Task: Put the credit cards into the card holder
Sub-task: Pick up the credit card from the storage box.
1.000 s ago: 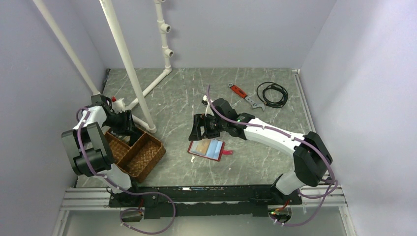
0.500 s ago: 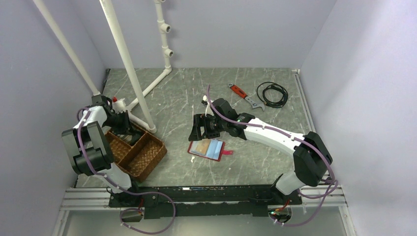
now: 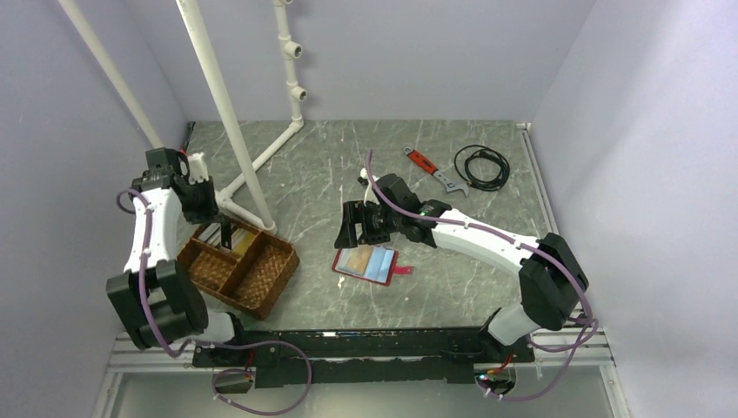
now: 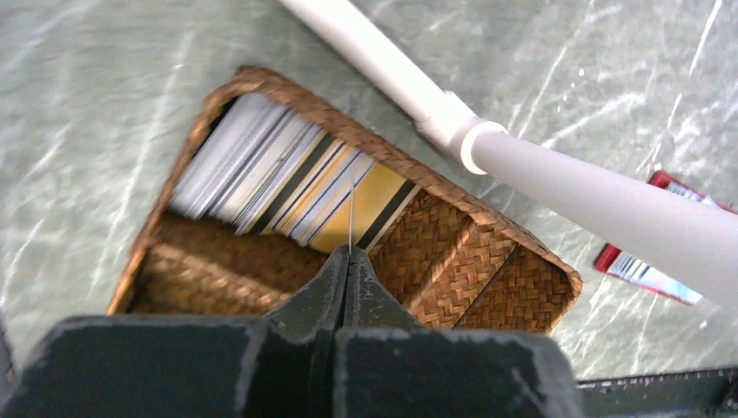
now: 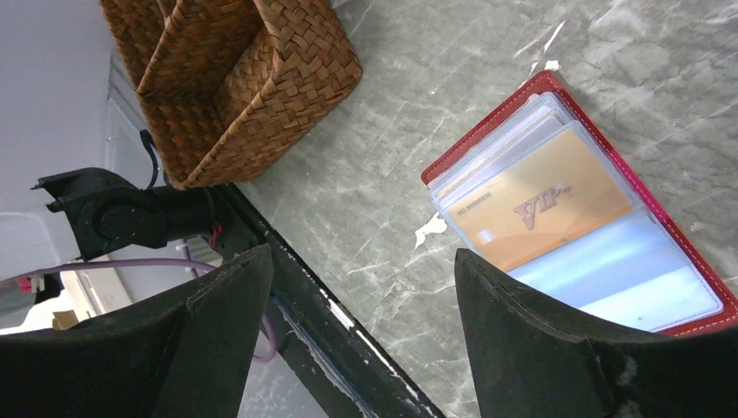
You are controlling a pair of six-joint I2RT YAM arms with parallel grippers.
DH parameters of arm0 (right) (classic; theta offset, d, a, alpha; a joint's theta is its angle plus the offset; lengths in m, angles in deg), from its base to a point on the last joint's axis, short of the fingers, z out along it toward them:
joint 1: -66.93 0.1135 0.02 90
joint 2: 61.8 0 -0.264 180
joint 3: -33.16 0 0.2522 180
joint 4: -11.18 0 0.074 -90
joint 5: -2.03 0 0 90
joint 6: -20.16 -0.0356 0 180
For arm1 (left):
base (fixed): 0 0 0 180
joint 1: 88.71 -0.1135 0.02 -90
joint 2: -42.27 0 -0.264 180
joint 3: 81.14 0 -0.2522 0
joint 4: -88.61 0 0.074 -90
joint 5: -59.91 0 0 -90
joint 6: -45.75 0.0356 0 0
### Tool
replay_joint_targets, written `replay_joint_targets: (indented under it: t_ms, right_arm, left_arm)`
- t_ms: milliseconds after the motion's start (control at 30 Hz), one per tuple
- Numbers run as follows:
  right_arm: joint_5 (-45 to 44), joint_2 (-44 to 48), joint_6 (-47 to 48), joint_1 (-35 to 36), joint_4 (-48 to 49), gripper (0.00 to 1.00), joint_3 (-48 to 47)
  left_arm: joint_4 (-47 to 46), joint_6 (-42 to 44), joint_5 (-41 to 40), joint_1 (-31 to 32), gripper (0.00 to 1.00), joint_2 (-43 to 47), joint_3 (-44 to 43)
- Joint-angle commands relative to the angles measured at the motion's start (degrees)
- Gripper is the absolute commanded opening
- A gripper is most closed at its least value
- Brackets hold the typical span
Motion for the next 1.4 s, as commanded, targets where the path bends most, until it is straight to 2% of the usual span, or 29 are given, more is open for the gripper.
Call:
replay_joint_targets:
  t_ms: [0,167,200,267,367,467,567,633,767,900,967,1133,1367]
  right_arm:
    - [-1.8,1.7,0.8,-0.3,1.0,0.79,0.4]
    - [-4.5,1.7,1.8,-0.3,-0.3,0.79,-0.2]
    - [-5.7,1.9,2.5,-0.3,-0.9,0.79,-0.5]
    - [-5.2,2.6,5.4,-0.3,-1.6,0.79,-1.1]
    - [3.5,5.3,11.7,-0.4,1.4,0.81,0.8]
    - [14.0,8.9,10.3,-0.3,11.8,0.88,5.5]
    - [20.5,7.8,5.1,-0.1,21.9,0.89,5.9]
    - [23.5,6.2,-1.8,0.3,31.6,0.90,7.1]
    - [24.1,2.1,-14.8,3.0,50.7,0.91,9.5]
    - [22.7,-1.9,-25.0,4.4,64.1,0.90,10.8]
    - [22.7,-3.7,-29.7,4.6,69.8,0.88,11.4]
    - [22.8,-5.7,-36.1,4.6,80.0,0.79,13.7]
    - [23.2,-8.0,-41.2,4.6,87.6,0.44,14.3]
  left_arm:
    - [6.4,-9.7,-14.1,0.2,0.00,6.2,-4.5]
    - [17.3,-22.3,-22.8,0.2,0.00,10.6,-12.4]
    - [19.4,-23.4,-20.8,0.2,0.00,11.8,-13.6]
    - [20.8,-22.5,-10.8,0.4,0.00,15.3,-13.4]
    - [17.0,-25.4,-0.2,4.4,0.00,24.3,-8.2]
    - [12.9,-26.6,7.5,6.9,0.00,30.7,-3.6]
    - [15.2,-24.7,11.7,11.8,0.00,31.6,-4.5]
    - [16.5,-25.0,11.7,14.8,0.00,32.7,-6.3]
    - [14.0,-27.0,15.9,18.8,0.00,35.6,-6.7]
    - [2.6,-34.1,25.1,19.1,0.00,37.8,-1.0]
    - [-2.4,-37.5,27.8,19.1,0.00,38.2,1.3]
    - [-6.1,-38.7,28.3,20.7,0.00,37.9,2.9]
    - [-8.9,-39.7,29.8,20.7,0.00,37.8,4.8]
